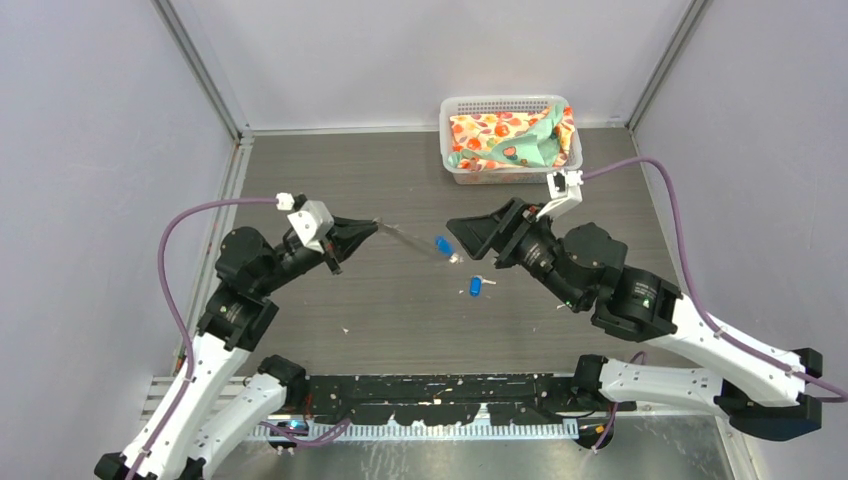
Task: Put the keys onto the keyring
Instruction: Adjust the keyring.
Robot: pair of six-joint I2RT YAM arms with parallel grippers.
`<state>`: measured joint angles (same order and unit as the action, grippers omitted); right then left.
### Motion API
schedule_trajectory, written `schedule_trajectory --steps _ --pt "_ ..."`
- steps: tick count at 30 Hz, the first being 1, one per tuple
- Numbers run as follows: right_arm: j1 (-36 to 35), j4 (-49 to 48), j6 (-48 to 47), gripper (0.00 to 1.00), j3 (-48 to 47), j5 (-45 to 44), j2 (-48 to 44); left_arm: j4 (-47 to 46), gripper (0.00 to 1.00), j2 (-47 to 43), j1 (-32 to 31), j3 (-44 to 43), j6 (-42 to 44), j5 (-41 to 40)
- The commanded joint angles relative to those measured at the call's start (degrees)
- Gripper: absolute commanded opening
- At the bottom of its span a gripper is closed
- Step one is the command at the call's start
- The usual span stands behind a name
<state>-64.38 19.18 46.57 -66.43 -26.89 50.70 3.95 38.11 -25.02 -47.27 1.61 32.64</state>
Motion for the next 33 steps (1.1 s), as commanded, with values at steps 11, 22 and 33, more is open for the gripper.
schedule_trajectory --steps 11,22,33 --pt "0.04 0.38 -19.61 0.77 1.64 17.04 -3.87 -2.88 0.0 5.44 -0.03 -7.87 -1.78 26.87" --pt "0.01 -4.69 -36.65 0.6 -5.41 42.13 5.53 -7.95 0.0 5.06 -0.1 -8.15 -11.14 40.68" --pt "-0.03 -9.17 -38.87 0.49 -3.45 46.32 4.75 -12.4 0.0 4.09 -0.12 -8.33 -11.97 42.9"
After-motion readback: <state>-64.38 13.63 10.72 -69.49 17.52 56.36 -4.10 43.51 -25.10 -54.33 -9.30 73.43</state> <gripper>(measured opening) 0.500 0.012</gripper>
